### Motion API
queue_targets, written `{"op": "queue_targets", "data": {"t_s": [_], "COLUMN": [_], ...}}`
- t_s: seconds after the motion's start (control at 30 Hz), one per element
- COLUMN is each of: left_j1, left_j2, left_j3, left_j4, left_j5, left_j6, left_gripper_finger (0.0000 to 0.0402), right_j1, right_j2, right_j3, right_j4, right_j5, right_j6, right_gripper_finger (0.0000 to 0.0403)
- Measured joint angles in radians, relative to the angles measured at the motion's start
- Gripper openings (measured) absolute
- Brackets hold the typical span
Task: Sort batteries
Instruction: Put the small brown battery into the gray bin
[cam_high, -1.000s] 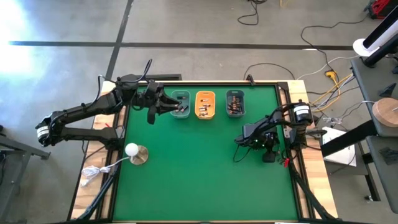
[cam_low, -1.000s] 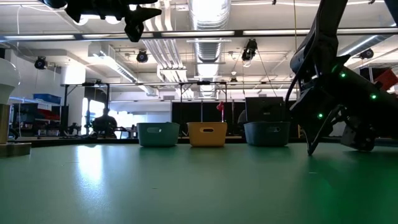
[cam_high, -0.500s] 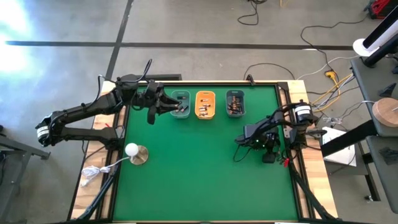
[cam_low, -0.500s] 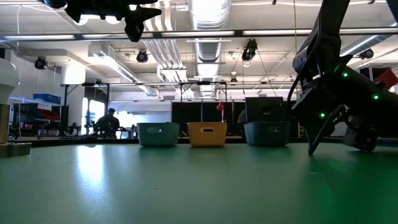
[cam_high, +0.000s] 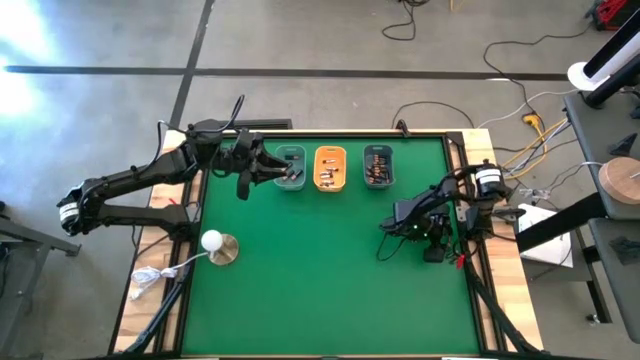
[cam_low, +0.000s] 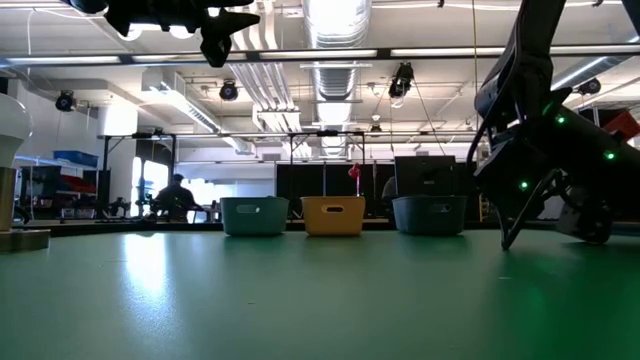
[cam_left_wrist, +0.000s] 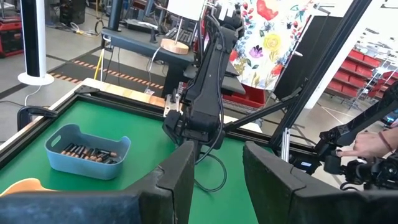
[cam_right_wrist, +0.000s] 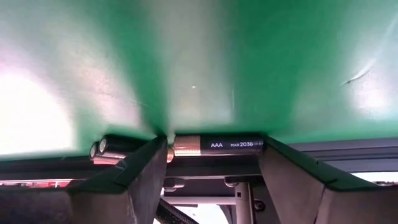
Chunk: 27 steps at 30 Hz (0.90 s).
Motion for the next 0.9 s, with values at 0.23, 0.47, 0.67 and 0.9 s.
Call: {"op": "queue_targets", "data": {"t_s": [0.23, 0.47, 0.67, 0.9], "left_j1": [0.0, 0.0, 0.0, 0.0], "left_j2": [0.0, 0.0, 0.0, 0.0], "left_j3": [0.0, 0.0, 0.0, 0.0], "left_j4": [0.0, 0.0, 0.0, 0.0], "left_j5": [0.0, 0.0, 0.0, 0.0], "left_j6": [0.0, 0.0, -0.004, -0.003], "left_gripper_finger": [0.0117, 0.0117, 0.0117, 0.0117], "right_j1": [0.0, 0.0, 0.0, 0.0], "right_j2": [0.0, 0.0, -0.001, -0.005], "right_j3": [0.024, 0.023, 0.026, 0.026], "right_j4": [-0.012, -0.011, -0.012, -0.011], "right_j5": [0.041, 0.041, 0.04, 0.039], "right_j6": [-0.006, -0.019, -0.008, -0.004], "right_gripper_finger": [0.026, 0.0262, 0.0235, 0.0238]}}
